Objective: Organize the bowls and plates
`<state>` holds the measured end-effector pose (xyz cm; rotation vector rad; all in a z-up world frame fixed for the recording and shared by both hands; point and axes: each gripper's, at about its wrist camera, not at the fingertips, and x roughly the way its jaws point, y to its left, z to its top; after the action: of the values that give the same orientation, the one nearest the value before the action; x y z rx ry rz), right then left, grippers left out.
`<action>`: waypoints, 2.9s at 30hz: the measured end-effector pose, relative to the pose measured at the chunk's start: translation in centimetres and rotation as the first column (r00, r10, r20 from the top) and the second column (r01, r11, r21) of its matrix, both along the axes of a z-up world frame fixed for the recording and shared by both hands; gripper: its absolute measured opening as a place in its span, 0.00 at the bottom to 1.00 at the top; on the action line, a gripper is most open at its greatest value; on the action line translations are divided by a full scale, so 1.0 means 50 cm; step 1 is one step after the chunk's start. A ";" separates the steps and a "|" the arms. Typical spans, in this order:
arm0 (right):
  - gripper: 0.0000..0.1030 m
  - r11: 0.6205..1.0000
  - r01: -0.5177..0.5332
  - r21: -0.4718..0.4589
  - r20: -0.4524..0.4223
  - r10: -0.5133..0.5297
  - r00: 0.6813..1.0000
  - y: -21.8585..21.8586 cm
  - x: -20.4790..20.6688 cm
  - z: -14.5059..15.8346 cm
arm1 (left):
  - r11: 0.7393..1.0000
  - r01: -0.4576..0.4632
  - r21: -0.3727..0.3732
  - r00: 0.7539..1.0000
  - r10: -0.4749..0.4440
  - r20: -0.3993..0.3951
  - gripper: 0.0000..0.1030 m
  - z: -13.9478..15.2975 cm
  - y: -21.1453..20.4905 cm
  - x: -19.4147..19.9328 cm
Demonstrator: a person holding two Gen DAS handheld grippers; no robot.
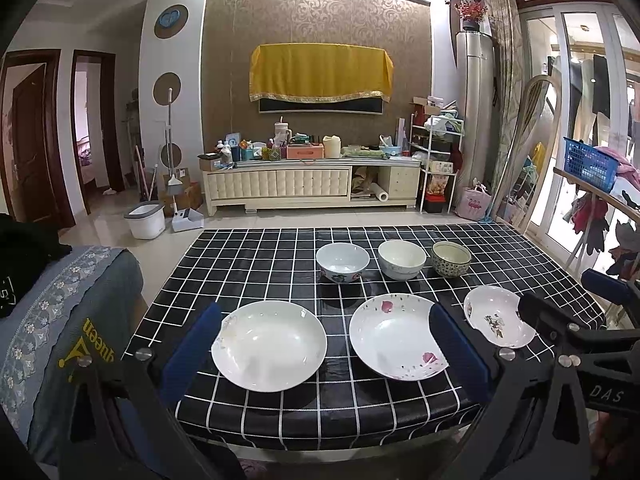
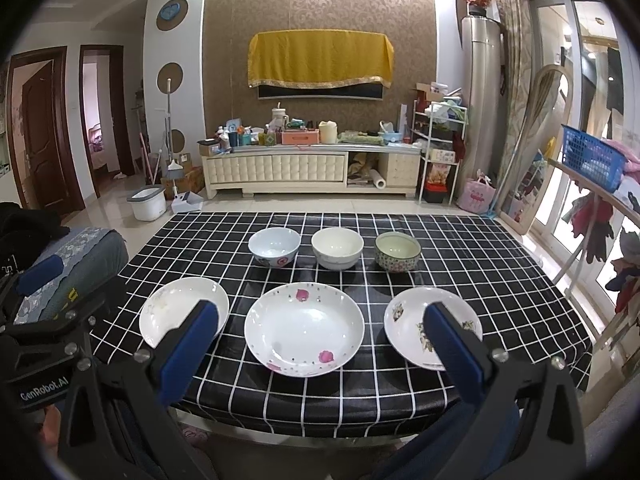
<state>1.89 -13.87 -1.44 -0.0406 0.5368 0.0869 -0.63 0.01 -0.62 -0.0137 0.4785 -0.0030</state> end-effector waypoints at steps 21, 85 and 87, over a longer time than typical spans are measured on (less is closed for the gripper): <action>1.00 1.000 0.004 0.000 -0.013 -0.004 1.000 -0.002 -0.003 0.002 | 1.000 0.011 -0.002 1.000 -0.011 -0.003 1.00 -0.003 -0.003 -0.003; 1.00 0.970 -0.245 -0.013 -0.277 0.232 0.933 0.220 0.326 -0.097 | 0.982 -0.189 0.031 0.958 0.191 -0.214 1.00 -0.090 0.248 0.244; 1.00 0.966 -0.258 -0.013 -0.305 0.242 0.921 0.239 0.346 -0.115 | 0.980 -0.196 0.031 0.953 0.198 -0.229 1.00 -0.102 0.271 0.260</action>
<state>19.19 -1.93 -7.19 -0.1504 0.8390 0.3330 12.36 13.54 -5.74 -0.0543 0.7094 0.1986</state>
